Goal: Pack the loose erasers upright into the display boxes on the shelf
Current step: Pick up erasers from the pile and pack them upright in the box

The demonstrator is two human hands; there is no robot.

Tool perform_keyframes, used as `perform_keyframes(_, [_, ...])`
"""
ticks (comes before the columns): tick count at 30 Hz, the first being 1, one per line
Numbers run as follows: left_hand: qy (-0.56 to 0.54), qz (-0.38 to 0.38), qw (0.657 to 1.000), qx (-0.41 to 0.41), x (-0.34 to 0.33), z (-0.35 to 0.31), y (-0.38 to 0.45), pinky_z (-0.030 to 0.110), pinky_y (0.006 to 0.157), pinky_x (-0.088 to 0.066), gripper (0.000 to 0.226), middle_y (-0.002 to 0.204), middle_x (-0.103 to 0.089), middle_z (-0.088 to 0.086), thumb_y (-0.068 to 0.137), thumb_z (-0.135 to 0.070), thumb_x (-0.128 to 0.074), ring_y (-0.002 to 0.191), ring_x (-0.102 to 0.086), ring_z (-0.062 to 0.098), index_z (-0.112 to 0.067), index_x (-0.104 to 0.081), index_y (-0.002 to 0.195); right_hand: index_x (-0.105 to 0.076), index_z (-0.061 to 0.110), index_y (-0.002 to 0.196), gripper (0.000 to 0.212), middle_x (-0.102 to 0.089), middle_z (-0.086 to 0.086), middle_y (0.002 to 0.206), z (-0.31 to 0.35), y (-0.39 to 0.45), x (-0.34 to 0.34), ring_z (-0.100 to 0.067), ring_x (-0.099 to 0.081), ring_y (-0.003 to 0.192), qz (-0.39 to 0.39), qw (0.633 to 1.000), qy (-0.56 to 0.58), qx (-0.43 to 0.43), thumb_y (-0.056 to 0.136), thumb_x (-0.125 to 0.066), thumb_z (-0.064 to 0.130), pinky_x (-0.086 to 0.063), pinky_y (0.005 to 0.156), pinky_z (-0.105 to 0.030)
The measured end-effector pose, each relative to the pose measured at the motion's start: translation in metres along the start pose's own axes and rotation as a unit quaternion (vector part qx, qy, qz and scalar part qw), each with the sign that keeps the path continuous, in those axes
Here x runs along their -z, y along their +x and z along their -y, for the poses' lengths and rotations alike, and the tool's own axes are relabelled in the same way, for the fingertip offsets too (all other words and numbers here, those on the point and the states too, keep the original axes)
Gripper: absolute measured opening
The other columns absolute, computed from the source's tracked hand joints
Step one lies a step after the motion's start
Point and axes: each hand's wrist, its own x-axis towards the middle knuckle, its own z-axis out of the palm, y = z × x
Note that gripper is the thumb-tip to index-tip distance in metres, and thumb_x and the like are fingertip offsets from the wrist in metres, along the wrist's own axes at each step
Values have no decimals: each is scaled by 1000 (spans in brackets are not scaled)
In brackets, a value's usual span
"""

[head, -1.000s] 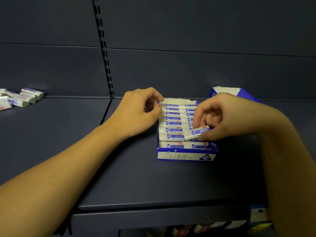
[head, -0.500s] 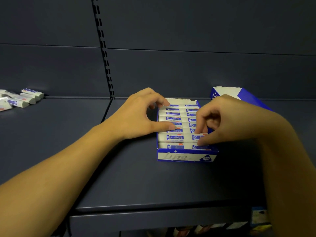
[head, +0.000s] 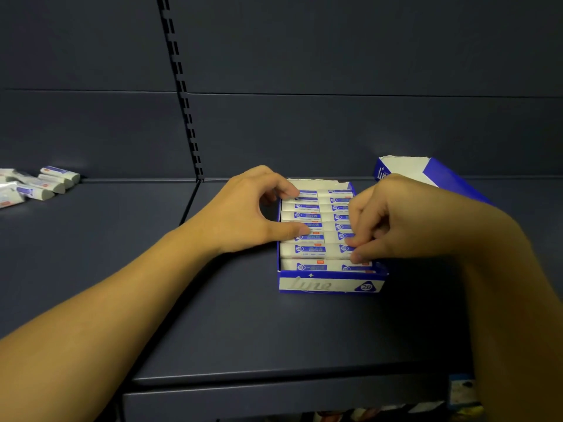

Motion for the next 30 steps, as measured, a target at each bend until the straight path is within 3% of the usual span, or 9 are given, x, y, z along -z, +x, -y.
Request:
perform_keyframes(3, [-17, 4, 1000, 14, 0, -2, 0, 30, 90, -52, 50, 111, -60, -14, 67, -47, -88, 99, -61, 6, -30, -68, 110, -70, 36, 67, 13, -69, 24, 85, 0, -2, -2, 6, -64, 96, -6, 1000, 16, -6, 71, -80, 44, -59, 71, -24])
perform_keyframes(6, [-35, 1, 999, 25, -1, -4, -3, 31, 91, -53, 48, 112, -60, -14, 68, -43, -89, 100, -61, 7, -29, -68, 110, -71, 33, 64, 18, -70, 16, 76, 2, -3, -3, -1, -66, 79, -45, 999, 11, -2, 71, -88, 36, -53, 65, -24])
perform_keyframes(9, [-70, -4, 997, 40, -3, -6, -8, 34, 92, -54, 43, 113, -59, -13, 70, -39, -90, 101, -62, 8, -31, -70, 107, -77, 27, 75, 15, -72, 2, 70, 4, -7, -4, -8, -67, 67, -75, 996, 42, -14, 69, -91, 27, -48, 61, -16])
perform_keyframes(12, [-73, -5, 996, 43, -2, -10, -13, 32, 90, -55, 40, 114, -59, -13, 72, -42, -87, 102, -63, 8, -31, -70, 106, -80, 26, 80, 11, -75, 4, 75, 10, -11, -5, -7, -68, 68, -72, 997, 28, -19, 73, -89, 25, -51, 64, -19])
perform_keyframes(14, [-54, -9, 998, 35, 1, -12, -15, 25, 87, -54, 35, 113, -59, -12, 77, -42, -84, 101, -63, 7, -29, -70, 107, -82, 26, 82, 6, -75, 12, 75, 14, -16, 1, -1, -66, 67, -78, 997, 6, -28, 77, -85, 26, -51, 65, -18])
perform_keyframes(17, [12, -57, 998, 25, 12, -12, -13, 15, 80, -50, 22, 106, -62, -9, 85, -33, -79, 91, -62, 5, -25, -72, 104, -81, 25, 83, 4, -73, 16, 72, 19, -19, 16, 3, -63, 66, -157, 987, -2, -38, 84, -78, 24, -44, 60, -9])
perform_keyframes(20, [124, -87, 987, 49, 31, 0, -16, 27, 83, -51, 14, 98, -61, -2, 89, -21, -71, 86, -61, 14, -16, -72, 102, -77, 25, 93, 10, -71, 14, 77, 20, -8, 26, 7, -62, 68, -210, 977, 1, -44, 87, -71, 20, -42, 60, -6])
perform_keyframes(26, [312, -39, 940, 134, 83, 25, -48, 39, 84, -50, 21, 109, -57, 10, 93, -20, -58, 102, -58, 32, -9, -64, 111, -62, 19, 122, 41, -68, -3, 110, 34, 43, 21, -20, -64, 103, -179, 977, -52, -104, 82, -59, 14, -53, 85, -30])
perform_keyframes(30, [348, -53, 913, 204, 118, 35, -84, 39, 85, -50, 24, 112, -58, 9, 91, -23, -58, 105, -60, 32, -12, -64, 111, -61, 9, 122, 37, -63, -13, 119, 74, 63, 12, -30, -64, 103, -162, 976, -88, -119, 85, -58, 14, -57, 88, -41])
